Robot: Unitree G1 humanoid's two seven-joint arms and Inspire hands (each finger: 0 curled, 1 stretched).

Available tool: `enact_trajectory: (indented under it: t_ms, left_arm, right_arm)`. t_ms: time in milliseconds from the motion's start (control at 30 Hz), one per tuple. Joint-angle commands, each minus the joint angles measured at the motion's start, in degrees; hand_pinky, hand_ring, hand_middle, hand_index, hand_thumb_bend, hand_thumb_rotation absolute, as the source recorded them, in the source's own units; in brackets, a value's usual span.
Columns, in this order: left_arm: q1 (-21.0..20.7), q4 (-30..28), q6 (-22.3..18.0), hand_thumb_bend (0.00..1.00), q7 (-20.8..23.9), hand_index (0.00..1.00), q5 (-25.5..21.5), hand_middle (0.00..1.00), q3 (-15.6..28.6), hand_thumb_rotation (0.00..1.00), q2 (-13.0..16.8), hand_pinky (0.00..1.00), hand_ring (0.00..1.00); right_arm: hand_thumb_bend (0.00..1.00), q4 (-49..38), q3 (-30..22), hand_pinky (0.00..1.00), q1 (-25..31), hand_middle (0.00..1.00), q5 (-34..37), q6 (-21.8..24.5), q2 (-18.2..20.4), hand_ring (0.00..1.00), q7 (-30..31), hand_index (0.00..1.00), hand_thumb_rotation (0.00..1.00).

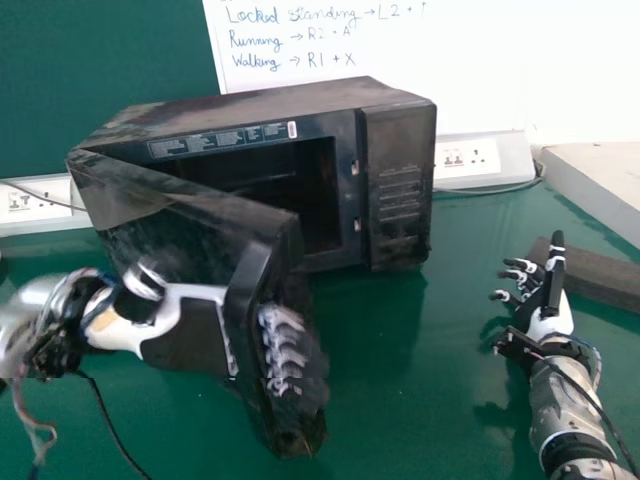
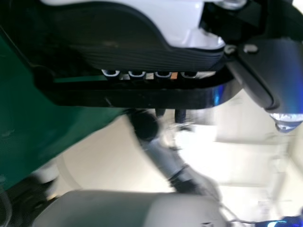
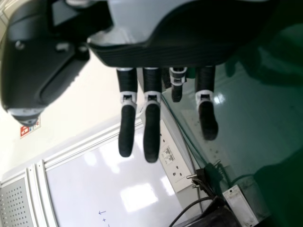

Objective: Open the door of oven

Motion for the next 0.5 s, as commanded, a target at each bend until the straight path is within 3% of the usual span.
enact_trajectory:
  t_ms: [0, 67, 100, 167, 300, 367, 400, 433, 467]
  left_arm:
    - [-1.78, -1.75, 3.06, 0.96, -1.02, 0.39, -3.43, 0.29, -2.71, 0.13, 3.28, 0.16, 0.23]
    - [-2.39, -1.79, 2.29, 0.96, -1.02, 0.37, -5.12, 0.26, -1.51, 0.11, 5.53, 0.14, 0.19]
    - [-1.43, -1.49, 0.77, 0.97, -1.02, 0.37, -6.36, 0.26, 1.23, 0.12, 5.93, 0.14, 0.19]
    - [2.33, -0.02, -6.48, 0.99, -1.02, 0.35, -7.93, 0.22, 9.3, 0.2, 5.75, 0.1, 0.14]
    - [3.09, 3.4, -6.82, 0.99, -1.02, 0.39, -7.82, 0.15, 18.31, 0.15, 11.47, 0.02, 0.07]
    - [5.85, 4.81, -8.94, 1.0, -1.02, 0.39, -9.36, 0.18, 25.86, 0.15, 13.16, 0.05, 0.1]
    - [9.29, 4.5, -9.92, 1.0, -1.02, 0.38, -11.23, 0.2, 31.94, 0.14, 13.2, 0.06, 0.11]
    - [13.75, 3.51, -7.52, 0.87, -1.02, 0.37, -14.61, 0.21, 38.03, 0.09, 12.56, 0.07, 0.12]
    - [16.82, 2.6, -5.39, 0.69, -1.02, 0.42, -16.83, 0.19, 42.08, 0.07, 11.96, 0.05, 0.11]
  right_arm:
    - [1.0, 0.23, 0.0, 0.96, -0.02, 1.0, 0.0, 0.14, -0.42, 0.99, -0.33, 1.0, 1.0]
    - [1.0, 0.28, -0.01, 0.95, 0.07, 1.0, -0.02, 0.22, -0.68, 0.99, -0.29, 1.0, 1.0]
    - [1.0, 0.33, -0.09, 0.94, 0.09, 1.0, 0.04, 0.21, -0.78, 0.99, -0.3, 1.0, 1.0]
    - [1.0, 0.36, -0.18, 0.93, 0.16, 1.0, 0.1, 0.13, -0.93, 0.99, -0.35, 1.0, 1.0]
    - [1.0, 0.25, -0.63, 0.94, 0.39, 1.0, 0.68, 0.29, -1.05, 0.99, 0.21, 1.0, 1.0]
    - [1.0, 0.19, -0.69, 0.96, 0.56, 1.0, 0.66, 0.04, -1.12, 0.99, 0.41, 1.0, 1.0]
    - [1.0, 0.18, -0.7, 0.96, 0.64, 1.0, 0.61, -0.01, -1.15, 0.99, 0.44, 1.0, 1.0]
    - [1.0, 0.21, -0.69, 0.97, 0.68, 1.0, 0.57, 0.0, -1.2, 1.0, 0.49, 1.0, 1.0]
    - [1.0, 0.23, -0.69, 0.97, 0.72, 1.0, 0.55, 0.0, -1.24, 1.0, 0.53, 1.0, 1.0]
